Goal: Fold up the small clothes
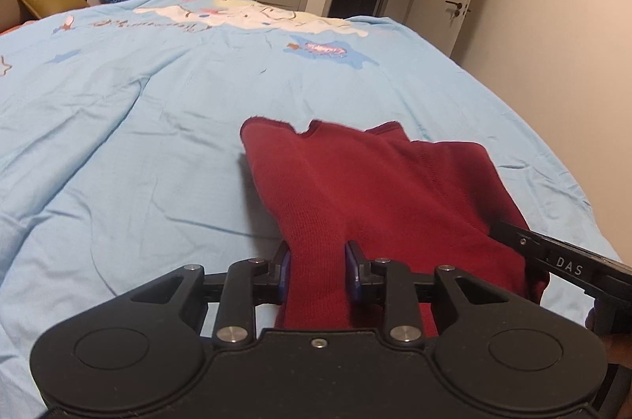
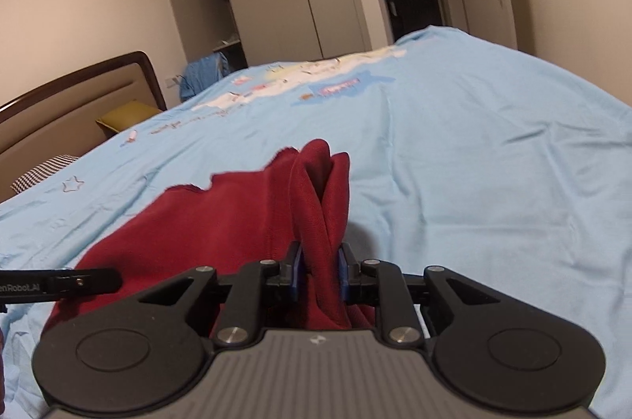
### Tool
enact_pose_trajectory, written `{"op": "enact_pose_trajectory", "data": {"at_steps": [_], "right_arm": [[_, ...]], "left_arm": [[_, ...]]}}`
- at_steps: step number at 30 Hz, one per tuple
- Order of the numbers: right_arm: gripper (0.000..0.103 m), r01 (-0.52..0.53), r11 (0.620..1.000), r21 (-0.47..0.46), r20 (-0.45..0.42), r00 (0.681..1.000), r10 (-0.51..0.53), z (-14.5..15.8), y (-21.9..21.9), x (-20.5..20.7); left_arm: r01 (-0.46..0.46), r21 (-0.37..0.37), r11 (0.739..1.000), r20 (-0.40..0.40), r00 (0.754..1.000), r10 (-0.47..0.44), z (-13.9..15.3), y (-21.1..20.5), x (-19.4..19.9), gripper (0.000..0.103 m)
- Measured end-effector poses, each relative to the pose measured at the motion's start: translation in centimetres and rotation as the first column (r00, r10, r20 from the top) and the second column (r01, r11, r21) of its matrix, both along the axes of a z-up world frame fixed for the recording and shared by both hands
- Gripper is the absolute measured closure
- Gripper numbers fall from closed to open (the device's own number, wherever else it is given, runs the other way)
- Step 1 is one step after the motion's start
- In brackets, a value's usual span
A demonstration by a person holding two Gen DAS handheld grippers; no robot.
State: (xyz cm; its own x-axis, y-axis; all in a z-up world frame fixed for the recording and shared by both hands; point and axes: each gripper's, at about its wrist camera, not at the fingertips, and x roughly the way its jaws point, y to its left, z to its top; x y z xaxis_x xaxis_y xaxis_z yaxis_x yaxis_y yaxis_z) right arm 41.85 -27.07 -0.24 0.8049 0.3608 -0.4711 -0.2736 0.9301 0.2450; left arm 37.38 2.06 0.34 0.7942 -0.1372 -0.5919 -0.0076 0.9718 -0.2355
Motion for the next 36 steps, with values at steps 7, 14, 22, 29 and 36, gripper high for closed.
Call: {"op": "enact_pose_trajectory", "data": {"at_steps": [7,14,22,29,36], "right_arm": [[0.047,0.045,0.995,-0.087,0.003,0.999,-0.045,-1.5,-1.1,-1.5],[0.032,0.061,0.985,-0.163,0.033,0.998,-0.056,-1.8,-1.6,-3.3],[0.027,0.077,0.981,-0.175,0.043,0.997,-0.071,-1.6,-2.0,-4.2],[0.017,0.094,0.985,-0.143,0.041,0.995,-0.089,-0.8,-2.9,-4.8],[0.006,0.097,0.988,-0.122,0.104,0.991,-0.085,0.9,-3.0,-6.7]], "left_arm": [[-0.023,0.003,1.0,-0.019,1.0,0.023,-0.5,0.4,-0.2,0.059],[-0.027,0.006,1.0,-0.025,0.999,0.027,-0.7,-0.1,-1.3,0.048],[-0.025,0.032,0.999,-0.033,0.999,0.026,-0.8,-0.8,-1.8,0.046],[-0.035,0.071,0.997,-0.01,0.999,0.036,0.0,-1.2,-2.9,0.032],[-0.043,0.087,0.995,0.041,0.998,0.039,1.3,-1.5,-4.7,0.011]]}}
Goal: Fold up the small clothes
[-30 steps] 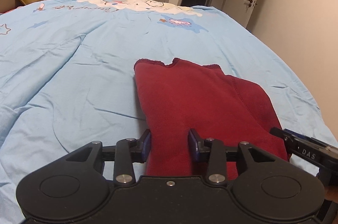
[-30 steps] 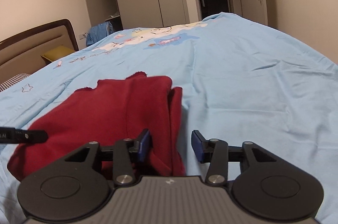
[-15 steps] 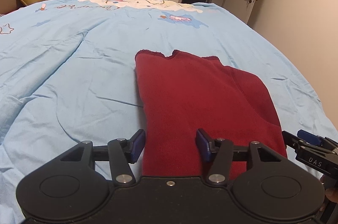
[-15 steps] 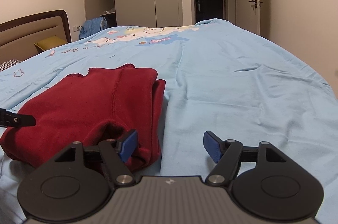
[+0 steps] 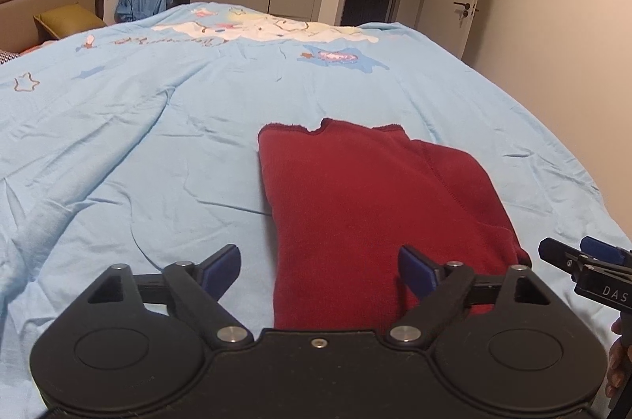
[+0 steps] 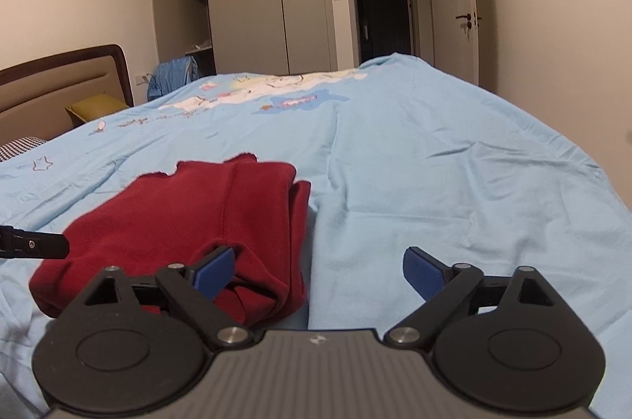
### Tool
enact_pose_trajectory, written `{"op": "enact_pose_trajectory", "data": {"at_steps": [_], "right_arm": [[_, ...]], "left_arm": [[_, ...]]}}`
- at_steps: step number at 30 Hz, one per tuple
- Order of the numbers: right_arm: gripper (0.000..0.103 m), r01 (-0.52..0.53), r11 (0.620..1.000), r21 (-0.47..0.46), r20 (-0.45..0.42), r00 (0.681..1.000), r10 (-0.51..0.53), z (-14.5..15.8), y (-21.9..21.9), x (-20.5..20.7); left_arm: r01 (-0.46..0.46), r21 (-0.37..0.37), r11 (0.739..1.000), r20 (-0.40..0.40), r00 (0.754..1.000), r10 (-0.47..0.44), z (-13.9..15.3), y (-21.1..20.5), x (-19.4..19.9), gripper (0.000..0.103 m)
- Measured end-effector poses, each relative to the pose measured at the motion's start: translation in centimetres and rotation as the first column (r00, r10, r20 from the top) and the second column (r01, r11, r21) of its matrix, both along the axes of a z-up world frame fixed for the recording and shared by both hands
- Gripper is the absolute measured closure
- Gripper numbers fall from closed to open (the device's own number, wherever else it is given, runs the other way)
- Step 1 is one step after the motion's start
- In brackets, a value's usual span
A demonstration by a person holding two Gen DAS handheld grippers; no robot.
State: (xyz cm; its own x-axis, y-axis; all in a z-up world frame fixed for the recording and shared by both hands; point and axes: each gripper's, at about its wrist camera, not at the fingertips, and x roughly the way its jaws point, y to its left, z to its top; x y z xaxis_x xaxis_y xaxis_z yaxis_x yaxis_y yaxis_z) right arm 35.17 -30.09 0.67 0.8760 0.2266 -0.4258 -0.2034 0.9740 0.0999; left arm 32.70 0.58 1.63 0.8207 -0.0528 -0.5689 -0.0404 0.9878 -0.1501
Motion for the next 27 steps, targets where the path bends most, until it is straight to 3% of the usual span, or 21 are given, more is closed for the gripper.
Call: {"op": "enact_pose_trajectory", "data": {"at_steps": [6,16,27], "right_arm": [[0.0,0.001,1.0,0.006,0.065,0.998,-0.002,1.6,0.2,-2.2],[0.0,0.018,0.998,0.052,0.164,0.986,-0.026,3.4,0.4,-7.2],[0.0,0.018,1.0,0.017,0.286,0.958,-0.022,3.9,1.7,-12.8]], "left_arm": [[0.0,0.013,1.0,0.072,0.997,-0.001,1.6,-0.5,-2.1,0.001],[0.014,0.04,0.999,0.181,0.983,-0.021,3.8,-1.1,-6.5,0.001],[0.007,0.053,0.999,0.221,0.975,-0.019,3.3,-1.3,-10.8,0.001]]}}
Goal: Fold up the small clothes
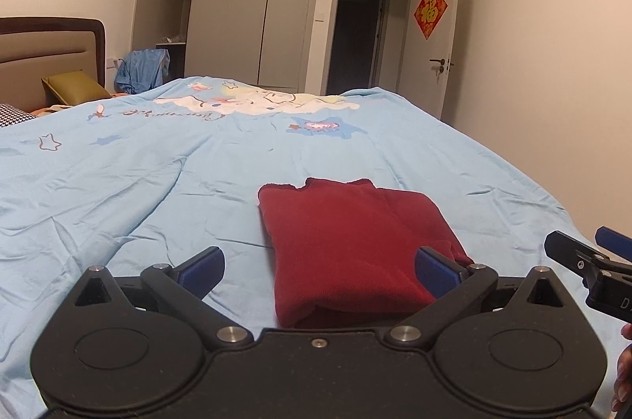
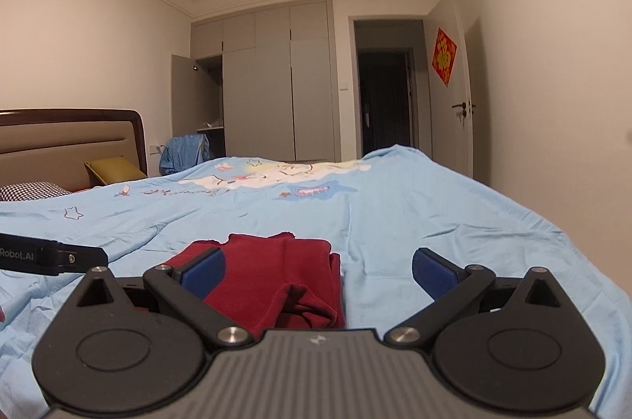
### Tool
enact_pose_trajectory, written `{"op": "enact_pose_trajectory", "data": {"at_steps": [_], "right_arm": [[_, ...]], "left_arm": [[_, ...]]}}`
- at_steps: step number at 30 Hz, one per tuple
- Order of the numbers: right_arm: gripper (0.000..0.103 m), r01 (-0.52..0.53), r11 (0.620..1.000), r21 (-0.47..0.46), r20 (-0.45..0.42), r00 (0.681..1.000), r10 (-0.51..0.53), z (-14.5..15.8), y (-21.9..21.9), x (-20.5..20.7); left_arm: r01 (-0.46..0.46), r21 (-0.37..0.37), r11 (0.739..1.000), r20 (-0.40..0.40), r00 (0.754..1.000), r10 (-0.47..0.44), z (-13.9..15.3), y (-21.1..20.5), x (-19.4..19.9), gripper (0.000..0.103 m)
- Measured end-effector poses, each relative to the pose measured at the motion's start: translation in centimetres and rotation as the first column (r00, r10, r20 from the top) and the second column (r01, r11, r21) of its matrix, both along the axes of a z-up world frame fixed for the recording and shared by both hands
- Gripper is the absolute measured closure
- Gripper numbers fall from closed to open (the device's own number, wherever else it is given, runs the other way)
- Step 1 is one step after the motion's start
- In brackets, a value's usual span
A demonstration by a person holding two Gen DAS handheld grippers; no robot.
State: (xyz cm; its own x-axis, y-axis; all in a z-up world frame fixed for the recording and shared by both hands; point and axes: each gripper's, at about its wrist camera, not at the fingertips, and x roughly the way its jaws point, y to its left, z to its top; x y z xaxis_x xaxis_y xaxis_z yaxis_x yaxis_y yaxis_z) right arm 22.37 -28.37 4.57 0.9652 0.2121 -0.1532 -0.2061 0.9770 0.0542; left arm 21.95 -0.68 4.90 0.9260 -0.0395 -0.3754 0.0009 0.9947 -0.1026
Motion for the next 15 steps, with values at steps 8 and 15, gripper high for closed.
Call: {"op": "enact_pose_trajectory", "data": {"at_steps": [8,15], "right_arm": [[0.0,0.03,0.999,-0.019,0.045,0.999,-0.029,-1.2,0.7,-2.3],[0.0,0.03,0.998,-0.05,0.017,0.999,-0.029,-3.5,1.6,-3.8]], "left_arm": [[-0.025,0.01,1.0,0.033,0.999,0.025,-1.1,-0.3,-2.6,0.001],[-0.041,0.023,0.999,0.024,0.999,0.041,-3.0,-0.1,-4.4,0.001]]}}
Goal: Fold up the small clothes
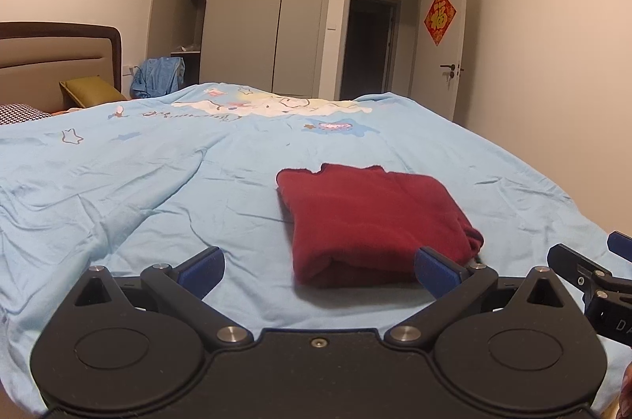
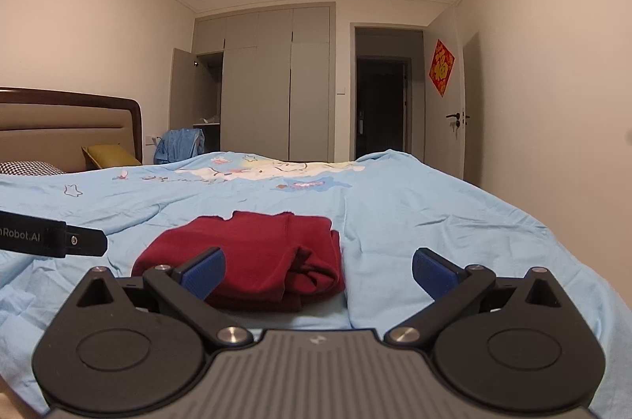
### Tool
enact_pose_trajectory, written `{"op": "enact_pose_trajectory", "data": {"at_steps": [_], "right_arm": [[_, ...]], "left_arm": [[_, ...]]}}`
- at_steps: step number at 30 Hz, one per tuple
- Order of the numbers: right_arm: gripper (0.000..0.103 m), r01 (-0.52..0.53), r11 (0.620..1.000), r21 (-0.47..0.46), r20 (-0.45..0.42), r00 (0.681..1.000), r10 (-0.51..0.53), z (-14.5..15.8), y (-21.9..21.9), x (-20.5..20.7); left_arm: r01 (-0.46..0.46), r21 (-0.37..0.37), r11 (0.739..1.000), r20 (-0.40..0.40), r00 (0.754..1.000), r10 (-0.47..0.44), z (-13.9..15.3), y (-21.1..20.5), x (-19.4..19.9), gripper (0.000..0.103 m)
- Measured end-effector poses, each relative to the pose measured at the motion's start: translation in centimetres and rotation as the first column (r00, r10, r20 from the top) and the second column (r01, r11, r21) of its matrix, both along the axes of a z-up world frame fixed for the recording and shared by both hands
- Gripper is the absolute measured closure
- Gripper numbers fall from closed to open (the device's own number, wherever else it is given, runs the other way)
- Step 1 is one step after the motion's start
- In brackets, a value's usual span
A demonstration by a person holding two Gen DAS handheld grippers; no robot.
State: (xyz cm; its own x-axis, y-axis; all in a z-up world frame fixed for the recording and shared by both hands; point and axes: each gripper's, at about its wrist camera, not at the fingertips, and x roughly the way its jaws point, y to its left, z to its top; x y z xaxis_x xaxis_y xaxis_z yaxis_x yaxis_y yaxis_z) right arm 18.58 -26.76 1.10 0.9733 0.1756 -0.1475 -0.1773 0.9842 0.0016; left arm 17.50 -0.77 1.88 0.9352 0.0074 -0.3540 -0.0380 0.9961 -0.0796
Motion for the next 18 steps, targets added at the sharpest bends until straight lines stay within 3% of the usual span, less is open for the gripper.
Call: {"op": "enact_pose_trajectory", "data": {"at_steps": [18], "right_arm": [[0.0,-0.002,1.0,-0.028,0.026,1.0,0.002,-2.6,0.4,-1.7]], "left_arm": [[0.011,0.02,1.0,0.015,1.0,-0.011,-3.0,-0.4,-1.8,0.001]]}}
